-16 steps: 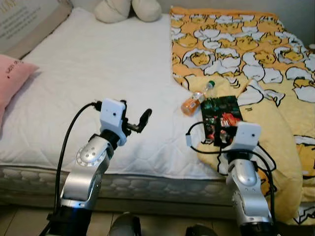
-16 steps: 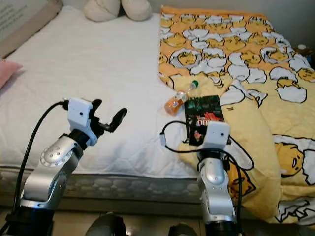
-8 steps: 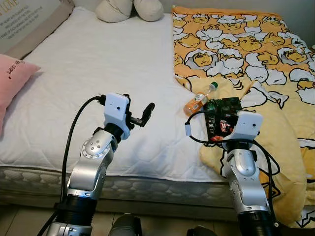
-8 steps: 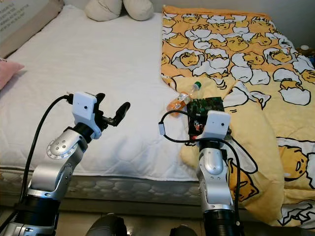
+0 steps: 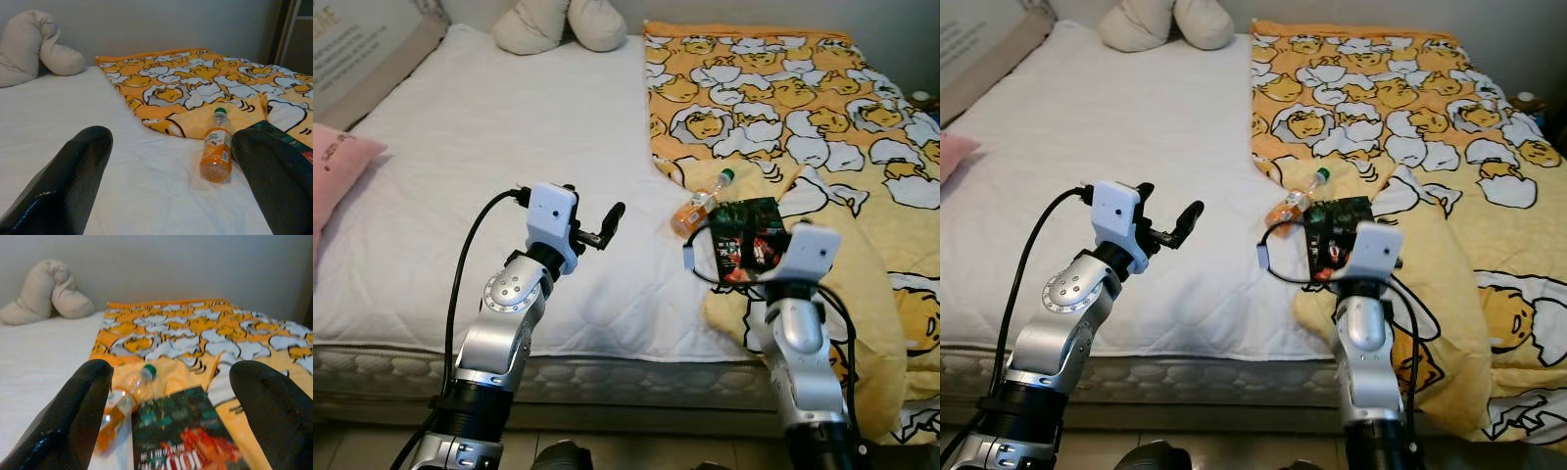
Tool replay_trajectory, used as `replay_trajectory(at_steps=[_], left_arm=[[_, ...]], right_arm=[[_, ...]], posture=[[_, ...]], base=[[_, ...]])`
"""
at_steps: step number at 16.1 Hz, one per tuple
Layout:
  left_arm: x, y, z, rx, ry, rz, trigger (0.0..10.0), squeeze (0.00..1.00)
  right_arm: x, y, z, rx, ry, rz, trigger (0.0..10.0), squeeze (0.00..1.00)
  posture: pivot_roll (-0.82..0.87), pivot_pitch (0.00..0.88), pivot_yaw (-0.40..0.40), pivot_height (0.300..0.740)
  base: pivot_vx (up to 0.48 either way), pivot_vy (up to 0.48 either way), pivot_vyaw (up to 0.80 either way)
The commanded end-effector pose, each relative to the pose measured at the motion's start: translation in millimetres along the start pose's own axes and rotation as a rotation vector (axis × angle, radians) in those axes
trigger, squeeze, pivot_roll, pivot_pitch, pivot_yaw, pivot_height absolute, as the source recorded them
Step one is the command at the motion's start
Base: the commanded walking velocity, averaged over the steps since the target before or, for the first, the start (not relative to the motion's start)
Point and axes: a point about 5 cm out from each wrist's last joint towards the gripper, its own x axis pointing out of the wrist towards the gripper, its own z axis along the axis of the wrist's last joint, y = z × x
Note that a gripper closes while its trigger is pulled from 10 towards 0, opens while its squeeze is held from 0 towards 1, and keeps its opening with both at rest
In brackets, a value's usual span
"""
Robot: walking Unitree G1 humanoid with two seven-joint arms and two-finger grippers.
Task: Clean up the room
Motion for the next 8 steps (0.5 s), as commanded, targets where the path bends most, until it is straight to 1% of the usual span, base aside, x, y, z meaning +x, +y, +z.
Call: replay_trajectory(at_steps=[1,3,4,5,6,7,8], left_arm=[[0.9,1.1,-1,0.014,0.012,-0.003,10.0,0.00],[-0.4,2.1,-3,0.006,0.015,0.008,10.0,0.00],[-2.1,4.0,-6,-0.023,0.026,0.039,10.0,0.00],[-5.4,10.5,-11,-0.115,0.051,0.105,10.0,0.00],[-11.7,21.5,-18,-0.171,0.079,0.187,10.0,0.00],[-17.8,27.6,-21,-0.164,0.083,0.223,10.0,0.00],[-20.4,29.0,-19,-0.134,0.068,0.226,10.0,0.00]], right_arm=[[1.1,-1.5,-1,0.020,0.006,-0.008,10.0,0.00],[0.6,0.5,-2,0.010,0.010,0.008,10.0,0.00],[0.3,1.0,-6,-0.013,0.030,0.017,10.0,0.00],[0.3,1.5,-6,-0.017,0.027,0.027,10.0,0.00],[-0.7,1.5,-4,-0.012,0.010,0.030,10.0,0.00],[-2.8,-0.8,-4,-0.004,0.008,0.019,10.0,0.00],[-4.8,-2.6,-5,0.003,0.007,0.011,10.0,0.00]], posture=[[-0.01,0.000,0.004,0.740],[-0.01,0.000,0.000,0.740],[-0.01,0.000,-0.002,0.740],[-0.01,0.000,0.002,0.740],[-0.01,0.000,0.002,0.740],[0.00,0.000,0.003,0.740],[0.00,0.000,0.002,0.740]], base=[[0.000,0.000,0.00],[0.000,0.000,0.00],[0.000,0.000,0.00],[0.000,0.000,0.00],[0.000,0.000,0.00],[0.000,0.000,0.00],[0.000,0.000,0.00]])
